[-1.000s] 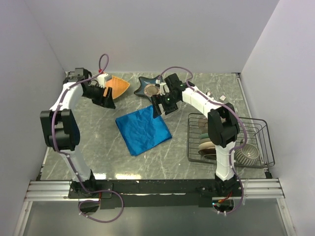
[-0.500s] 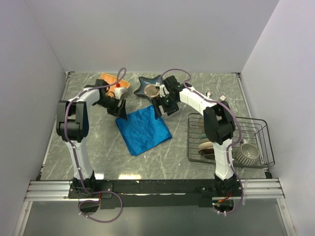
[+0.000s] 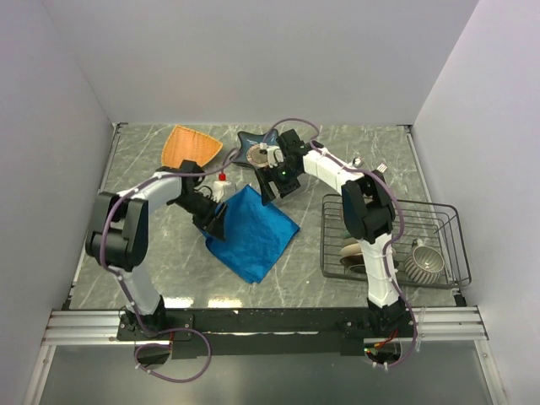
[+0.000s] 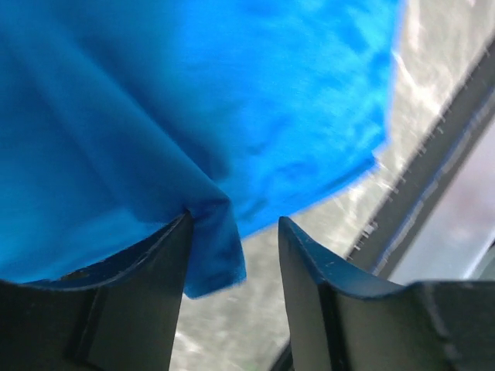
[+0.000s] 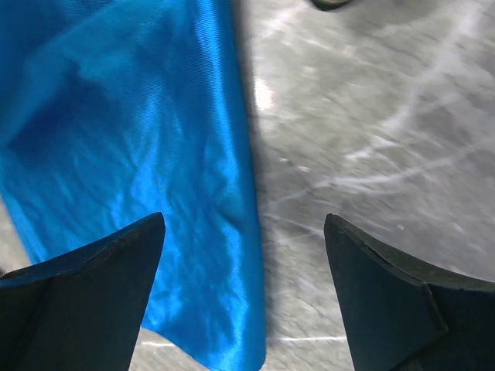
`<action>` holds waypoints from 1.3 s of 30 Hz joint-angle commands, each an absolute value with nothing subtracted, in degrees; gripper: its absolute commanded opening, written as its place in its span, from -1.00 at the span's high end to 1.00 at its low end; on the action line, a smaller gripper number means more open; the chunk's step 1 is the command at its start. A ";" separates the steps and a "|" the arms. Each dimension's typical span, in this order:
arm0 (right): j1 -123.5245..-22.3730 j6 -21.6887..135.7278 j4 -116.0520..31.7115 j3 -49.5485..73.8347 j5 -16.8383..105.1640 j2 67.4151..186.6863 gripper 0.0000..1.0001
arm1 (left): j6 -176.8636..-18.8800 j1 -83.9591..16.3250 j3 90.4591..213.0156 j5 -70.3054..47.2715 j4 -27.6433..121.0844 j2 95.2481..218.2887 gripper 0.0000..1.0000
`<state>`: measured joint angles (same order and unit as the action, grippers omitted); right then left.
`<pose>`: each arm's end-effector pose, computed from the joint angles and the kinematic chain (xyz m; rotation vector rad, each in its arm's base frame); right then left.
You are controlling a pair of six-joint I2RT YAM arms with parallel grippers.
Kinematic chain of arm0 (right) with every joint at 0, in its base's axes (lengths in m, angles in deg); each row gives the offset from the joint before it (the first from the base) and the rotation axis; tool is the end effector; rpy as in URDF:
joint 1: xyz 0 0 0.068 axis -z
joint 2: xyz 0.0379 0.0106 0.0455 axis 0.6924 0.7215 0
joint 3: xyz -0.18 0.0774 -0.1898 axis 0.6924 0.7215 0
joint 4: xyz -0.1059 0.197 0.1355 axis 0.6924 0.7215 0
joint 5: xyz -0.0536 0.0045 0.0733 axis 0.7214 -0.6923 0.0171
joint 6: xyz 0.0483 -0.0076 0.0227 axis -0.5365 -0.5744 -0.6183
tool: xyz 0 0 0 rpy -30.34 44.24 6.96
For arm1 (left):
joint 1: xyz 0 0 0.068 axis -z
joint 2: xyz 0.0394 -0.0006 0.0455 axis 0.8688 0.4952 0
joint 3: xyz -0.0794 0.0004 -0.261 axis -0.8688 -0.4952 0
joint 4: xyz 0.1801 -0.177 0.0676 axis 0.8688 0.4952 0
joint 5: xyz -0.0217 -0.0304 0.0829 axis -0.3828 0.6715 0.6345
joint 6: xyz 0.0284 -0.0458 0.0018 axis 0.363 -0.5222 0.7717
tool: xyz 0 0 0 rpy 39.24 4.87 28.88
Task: Fold the napkin into a case and place the utensils inside
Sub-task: Smooth out the square-folded napkin at the center of the board.
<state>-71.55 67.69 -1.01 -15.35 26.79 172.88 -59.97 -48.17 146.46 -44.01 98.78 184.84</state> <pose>0.4099 0.2325 0.1840 -0.8686 2.5893 0.7143 0.3081 -0.0901 0.1716 0.9581 2.6500 -1.0281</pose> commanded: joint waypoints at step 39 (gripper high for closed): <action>-70.89 60.76 -15.61 -20.59 15.24 179.82 -0.15 | -79.27 -50.12 166.41 -44.04 78.79 201.42 0.33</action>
